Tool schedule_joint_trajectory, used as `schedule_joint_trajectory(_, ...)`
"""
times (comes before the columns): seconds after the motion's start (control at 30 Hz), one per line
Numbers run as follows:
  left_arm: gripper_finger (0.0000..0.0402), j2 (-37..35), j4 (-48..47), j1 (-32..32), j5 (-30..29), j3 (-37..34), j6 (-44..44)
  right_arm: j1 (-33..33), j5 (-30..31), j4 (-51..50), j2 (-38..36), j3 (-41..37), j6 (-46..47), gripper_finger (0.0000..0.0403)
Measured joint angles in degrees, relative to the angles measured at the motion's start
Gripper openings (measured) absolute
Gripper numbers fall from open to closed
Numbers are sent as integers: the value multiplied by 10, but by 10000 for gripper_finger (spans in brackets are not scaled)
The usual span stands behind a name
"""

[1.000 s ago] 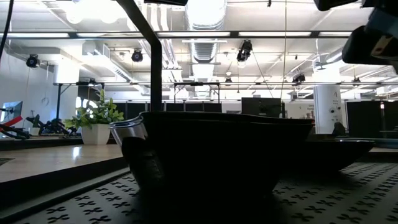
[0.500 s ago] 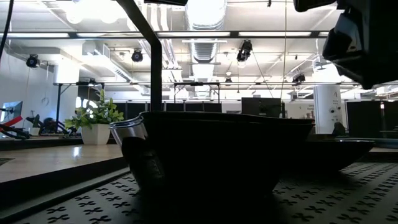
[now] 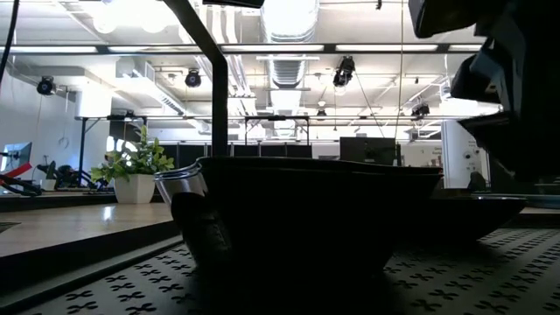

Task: Pick & Place Mini shaped plates
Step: Stack the square plate on top of the other square plates on the shelf

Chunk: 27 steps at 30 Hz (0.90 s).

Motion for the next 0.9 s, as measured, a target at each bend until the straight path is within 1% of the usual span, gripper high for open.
schedule_joint_trajectory(0.23,71,0,0,0,0,0,0,14,-4,0,1,4,10,12)
schedule_joint_trajectory(0.47,71,0,0,0,0,0,0,23,-59,1,0,7,14,12)
schedule_joint_trajectory(0.57,71,0,0,0,0,0,0,24,-64,1,0,7,14,12)
schedule_joint_trajectory(0.9,71,0,0,0,0,0,1,26,-118,2,0,3,12,13)
